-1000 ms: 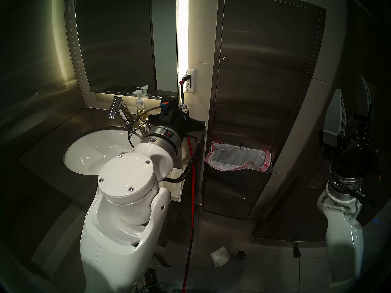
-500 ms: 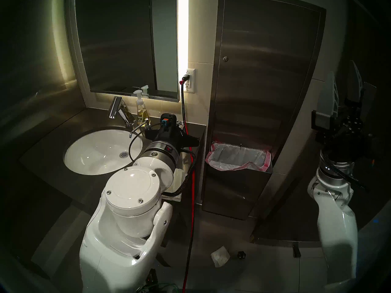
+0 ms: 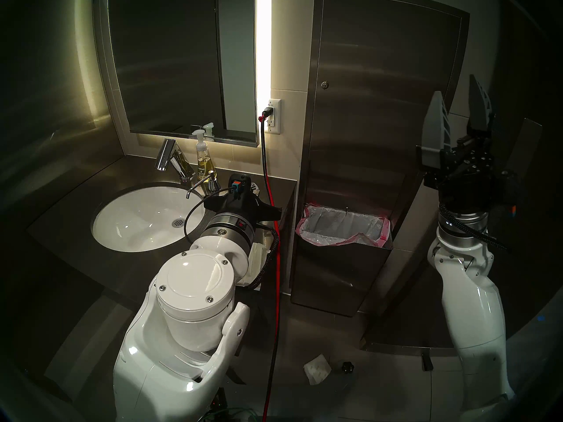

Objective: Twist key and open towel dispenser

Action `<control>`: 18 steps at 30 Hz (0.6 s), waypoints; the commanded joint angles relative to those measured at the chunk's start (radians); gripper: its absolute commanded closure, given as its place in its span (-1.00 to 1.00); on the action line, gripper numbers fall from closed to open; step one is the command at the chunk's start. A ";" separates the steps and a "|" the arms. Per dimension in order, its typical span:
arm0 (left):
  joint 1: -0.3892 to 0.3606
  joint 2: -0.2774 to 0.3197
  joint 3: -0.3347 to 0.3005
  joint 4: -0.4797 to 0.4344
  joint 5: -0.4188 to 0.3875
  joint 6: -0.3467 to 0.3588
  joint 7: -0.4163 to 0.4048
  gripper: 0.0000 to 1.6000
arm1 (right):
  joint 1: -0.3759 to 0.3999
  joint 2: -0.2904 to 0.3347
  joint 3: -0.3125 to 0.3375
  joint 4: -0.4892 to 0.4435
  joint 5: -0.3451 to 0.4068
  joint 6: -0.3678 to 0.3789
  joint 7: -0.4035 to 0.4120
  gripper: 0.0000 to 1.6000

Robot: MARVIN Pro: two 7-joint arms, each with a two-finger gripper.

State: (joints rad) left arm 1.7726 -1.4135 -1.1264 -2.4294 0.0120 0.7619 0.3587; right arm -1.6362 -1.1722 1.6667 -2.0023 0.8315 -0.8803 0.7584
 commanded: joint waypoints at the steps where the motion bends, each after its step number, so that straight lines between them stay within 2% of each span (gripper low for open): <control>1: -0.004 0.008 0.003 -0.014 0.004 -0.008 0.021 0.74 | 0.103 -0.002 -0.032 0.016 -0.039 0.018 -0.009 -1.00; 4: -0.002 0.015 0.008 -0.014 0.005 -0.010 0.037 0.74 | 0.159 -0.007 -0.061 0.041 -0.065 0.030 -0.014 -1.00; 6: -0.002 0.017 0.009 -0.014 0.005 -0.010 0.040 0.74 | 0.151 -0.008 -0.064 0.041 -0.070 0.031 -0.016 -1.00; 7: -0.002 0.018 0.010 -0.014 0.006 -0.010 0.044 0.74 | 0.181 -0.010 -0.074 0.053 -0.078 0.036 -0.016 -1.00; 18: -0.004 0.035 0.025 -0.014 0.007 -0.013 0.086 0.74 | 0.298 -0.045 -0.145 0.136 -0.148 0.070 -0.037 -1.00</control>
State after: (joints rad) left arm 1.7759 -1.3827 -1.1042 -2.4298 0.0170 0.7584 0.4273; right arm -1.4496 -1.1947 1.5511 -1.8991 0.7204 -0.8297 0.7340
